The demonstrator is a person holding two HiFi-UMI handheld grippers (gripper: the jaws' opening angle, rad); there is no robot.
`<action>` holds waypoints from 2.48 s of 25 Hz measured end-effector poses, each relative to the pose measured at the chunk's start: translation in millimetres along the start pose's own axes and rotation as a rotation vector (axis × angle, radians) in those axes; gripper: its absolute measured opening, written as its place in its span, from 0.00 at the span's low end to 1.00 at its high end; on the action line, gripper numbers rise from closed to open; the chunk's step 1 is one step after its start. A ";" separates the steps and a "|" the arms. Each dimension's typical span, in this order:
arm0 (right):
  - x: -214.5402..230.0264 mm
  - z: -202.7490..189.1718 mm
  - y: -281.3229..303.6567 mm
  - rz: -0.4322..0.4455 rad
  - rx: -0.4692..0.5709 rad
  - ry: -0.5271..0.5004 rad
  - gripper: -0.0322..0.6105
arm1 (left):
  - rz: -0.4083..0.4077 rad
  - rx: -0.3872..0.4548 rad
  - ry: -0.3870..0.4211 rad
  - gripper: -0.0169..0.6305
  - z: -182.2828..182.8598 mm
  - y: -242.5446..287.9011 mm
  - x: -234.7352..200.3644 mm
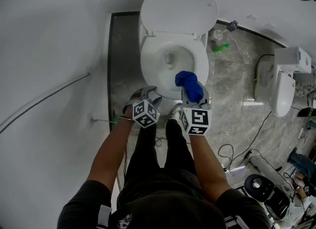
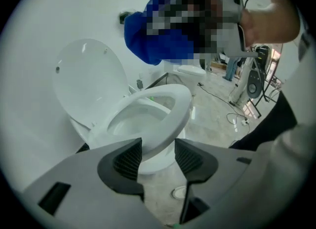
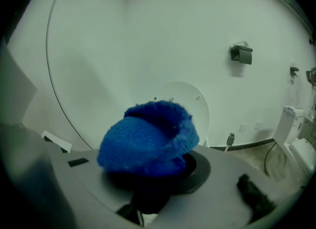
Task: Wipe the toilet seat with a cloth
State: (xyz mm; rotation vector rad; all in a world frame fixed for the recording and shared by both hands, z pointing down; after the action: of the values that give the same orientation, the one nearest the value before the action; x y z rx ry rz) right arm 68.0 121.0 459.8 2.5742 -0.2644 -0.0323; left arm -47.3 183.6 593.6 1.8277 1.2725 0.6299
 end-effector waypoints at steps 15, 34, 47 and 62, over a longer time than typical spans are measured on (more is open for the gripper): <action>15.0 -87.7 19.9 0.025 -0.113 -0.023 0.20 | -0.138 -0.029 -0.457 0.32 -75.8 99.9 18.8; 4.1 -173.2 49.0 0.109 -0.287 -0.044 0.20 | 0.182 -0.048 -0.827 0.04 -97.7 115.2 -11.1; -26.0 -151.6 195.1 0.239 -0.273 -0.140 0.20 | 0.346 0.231 -0.855 0.04 -37.3 83.9 -151.2; -54.8 -125.2 339.0 0.275 -0.335 -0.291 0.20 | 0.360 0.226 -0.834 0.04 -25.8 103.3 -244.5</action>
State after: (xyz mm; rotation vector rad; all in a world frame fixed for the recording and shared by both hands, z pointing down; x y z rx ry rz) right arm -37.6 -85.0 742.7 2.1763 -0.6603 -0.3238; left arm -102.7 -52.5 704.7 2.1783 0.4708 -0.1330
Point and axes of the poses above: the fingertips, and each gripper's own axes: y forward along the fingers, x to its right, z out of its top, the point moved 2 cm from there along -y, backward along the fingers, and after that the axes turned 4 degrees about -z, right-handed, at the moved point
